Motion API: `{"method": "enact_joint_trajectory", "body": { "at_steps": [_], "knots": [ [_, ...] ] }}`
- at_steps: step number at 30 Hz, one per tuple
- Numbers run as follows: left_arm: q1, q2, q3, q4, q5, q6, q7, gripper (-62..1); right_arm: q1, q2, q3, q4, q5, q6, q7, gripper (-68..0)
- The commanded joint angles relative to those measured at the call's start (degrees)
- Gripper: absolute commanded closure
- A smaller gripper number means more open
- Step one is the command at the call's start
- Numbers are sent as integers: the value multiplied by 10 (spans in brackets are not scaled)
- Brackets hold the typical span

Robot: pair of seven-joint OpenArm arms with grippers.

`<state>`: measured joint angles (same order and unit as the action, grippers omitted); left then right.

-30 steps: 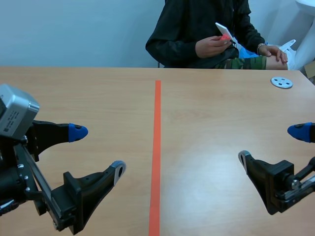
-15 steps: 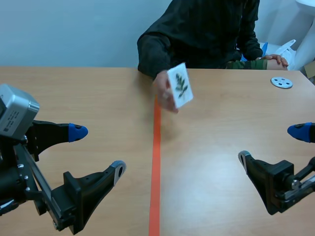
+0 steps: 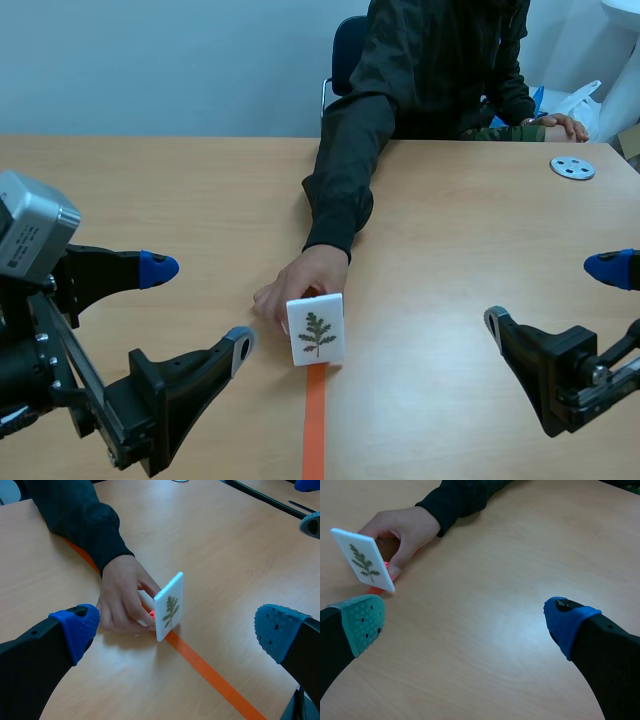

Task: Sort the leaf by its shape. The table is split by an orange tape line. A compound leaf with several leaflets goes to the left side, a simple leaf with one blade goes to the right side. Return to the home posture when a red brick is placed on the table.

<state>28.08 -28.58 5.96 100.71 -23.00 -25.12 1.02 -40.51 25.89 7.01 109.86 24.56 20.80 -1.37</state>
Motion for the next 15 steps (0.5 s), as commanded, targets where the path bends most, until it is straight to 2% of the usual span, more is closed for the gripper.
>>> {"method": "enact_joint_trajectory", "body": {
  "at_steps": [1,12,15],
  "knots": [
    [-2,1,-2,2,-7,1,-9,-623,7,5,1,6,5,1,10,-679],
    [-2,1,-2,2,-7,1,-10,-623,8,5,1,6,5,1,9,-679],
    [-2,1,-2,2,-7,1,-10,-623,20,5,0,6,5,19,-21,-679]
  ]
}}
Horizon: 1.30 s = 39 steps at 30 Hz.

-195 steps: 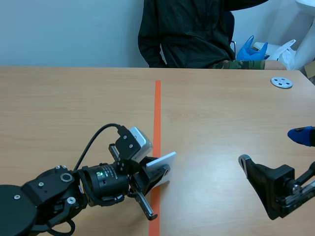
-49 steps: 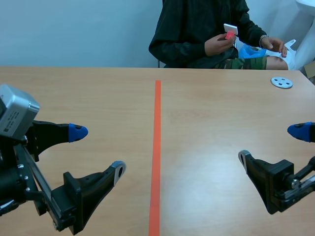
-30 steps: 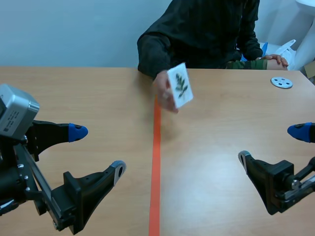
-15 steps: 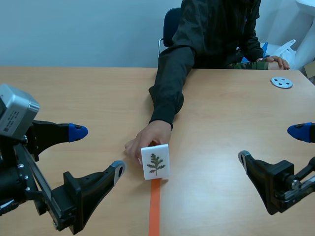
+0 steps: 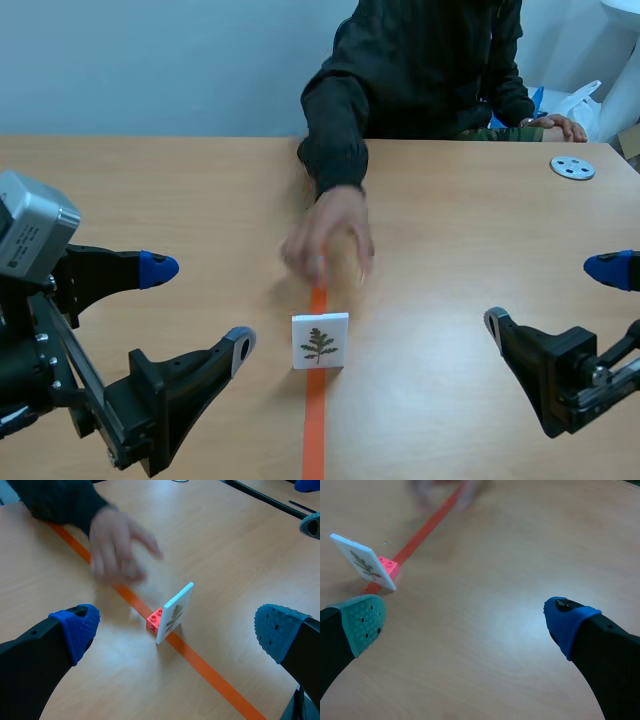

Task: Sort the leaf by its shape. The table is split by an orange tape line. A compound leaf with several leaflets goes to the left side, a simple leaf with one blade goes to the right side. Return to the home posture when a red brick is placed on the table.

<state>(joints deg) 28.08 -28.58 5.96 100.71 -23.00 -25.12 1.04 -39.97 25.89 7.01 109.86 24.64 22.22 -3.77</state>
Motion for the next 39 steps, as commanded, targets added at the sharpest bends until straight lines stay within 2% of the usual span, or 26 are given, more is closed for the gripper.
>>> {"method": "enact_joint_trajectory", "body": {
  "at_steps": [1,9,18,22,27,34,39],
  "knots": [
    [-2,1,-2,2,-7,1,-10,-623,19,5,0,6,4,14,-3,-679],
    [-2,1,-2,2,-7,1,-11,-623,74,32,-33,-9,2,84,-15,-679],
    [-3,1,-2,2,-7,1,-12,-623,184,42,-121,-120,2,135,1,-679],
    [-3,1,-2,2,-7,1,-12,-623,239,41,-177,-179,-6,139,34,-679],
    [-3,2,-2,2,-7,1,-11,-623,298,30,-245,-243,-58,139,77,-679],
    [-3,1,-2,2,-7,1,-11,-623,361,-14,-320,-328,-148,138,151,-679],
    [-3,1,-2,2,-7,1,-11,-623,396,-42,-363,-382,-195,122,190,-679]
  ]
}}
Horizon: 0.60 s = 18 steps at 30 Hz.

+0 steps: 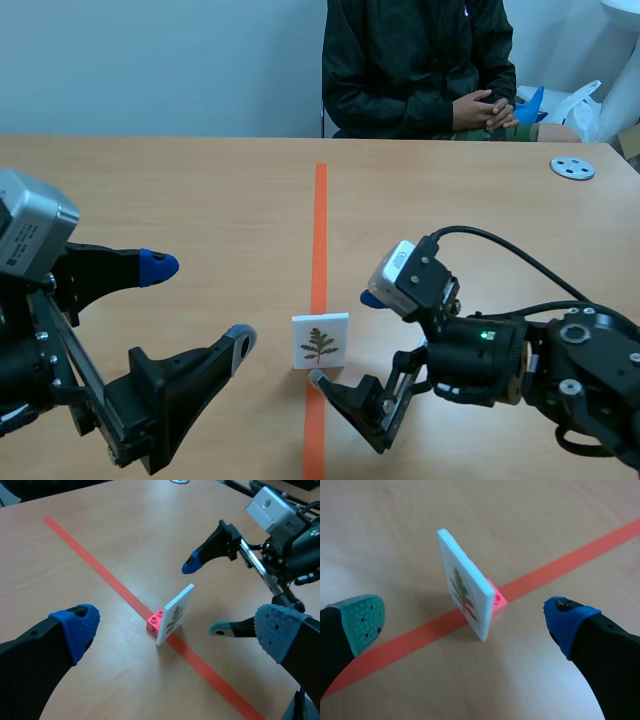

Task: Sort the leaf by its shape. The table is split by an orange tape line. A compound leaf with several leaflets goes to the left side, a simple leaf with one blade goes to the right side. Return to the home posture when a red brick is placed on the table.

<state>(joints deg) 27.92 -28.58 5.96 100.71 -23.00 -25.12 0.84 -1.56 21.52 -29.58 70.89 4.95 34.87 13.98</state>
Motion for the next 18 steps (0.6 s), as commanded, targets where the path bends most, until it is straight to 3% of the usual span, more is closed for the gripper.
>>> {"method": "enact_joint_trajectory", "body": {
  "at_steps": [1,7,15,18],
  "knots": [
    [-2,1,-2,2,-7,1,-9,-623,17,-4,-4,-1,-6,-10,18,-679],
    [-2,1,-2,2,-7,1,-9,-623,37,-30,-36,-35,-37,-43,24,-679],
    [-2,2,-2,2,-7,1,-10,-623,41,-40,-61,-47,-50,-44,27,-679],
    [-2,1,-2,2,-7,1,-9,-623,41,-40,-62,-47,-59,-44,22,-602]
  ]
}}
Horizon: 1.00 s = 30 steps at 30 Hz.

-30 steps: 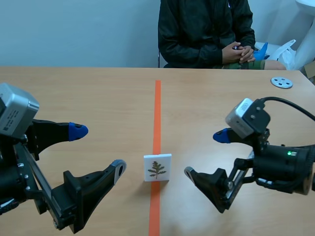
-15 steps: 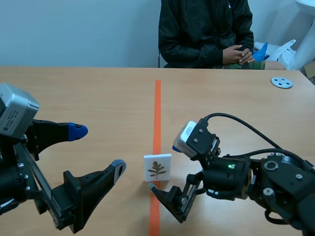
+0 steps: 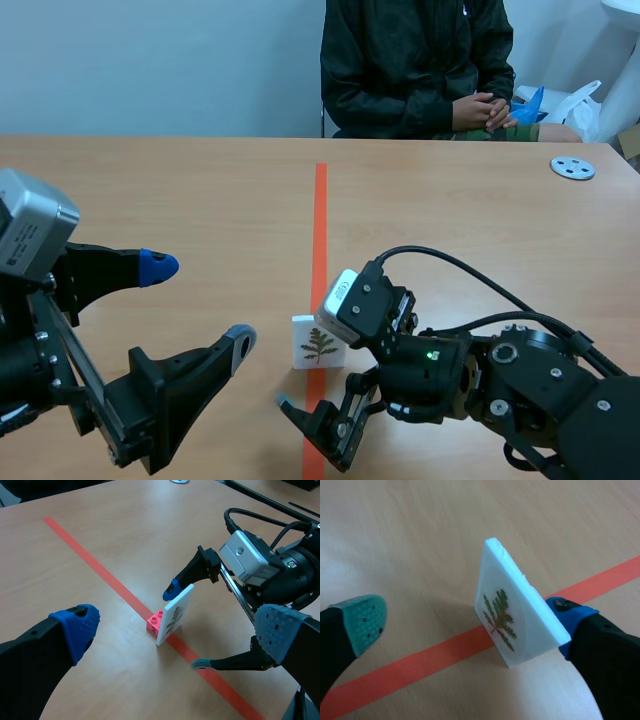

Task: Sort the leaf by its shape. The table is split by an orange tape line. A compound leaf with several leaflets goes to the left side, a simple leaf with one blade goes to the right side. Return to the home posture when a red brick is placed on the table.

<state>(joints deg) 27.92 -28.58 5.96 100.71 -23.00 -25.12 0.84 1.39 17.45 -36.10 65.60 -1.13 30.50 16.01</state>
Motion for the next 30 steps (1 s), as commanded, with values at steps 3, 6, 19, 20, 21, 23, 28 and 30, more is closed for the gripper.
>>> {"method": "enact_joint_trajectory", "body": {
  "at_steps": [3,6,19,20,21,23,28,30],
  "knots": [
    [-2,1,-2,2,-2,1,-10,-623,12,0,3,5,2,-1,0,-496],
    [-2,1,-2,2,7,2,-10,-623,12,0,3,5,2,-1,0,-417],
    [-2,1,-2,2,17,2,-10,-623,12,2,3,5,2,-10,-4,-146],
    [-2,1,-2,2,17,2,-10,-623,12,2,4,5,2,-10,-4,-119],
    [-2,1,-2,2,17,2,-10,-623,12,2,4,5,2,-11,-4,-93],
    [-2,1,-2,2,17,2,-10,-623,12,4,5,5,2,-12,-4,-43],
    [-2,1,-2,2,17,2,-10,-623,12,5,26,12,2,-10,11,-13],
    [-2,1,-2,2,17,2,-10,-623,12,5,44,22,4,-8,11,-13]
  ]
}}
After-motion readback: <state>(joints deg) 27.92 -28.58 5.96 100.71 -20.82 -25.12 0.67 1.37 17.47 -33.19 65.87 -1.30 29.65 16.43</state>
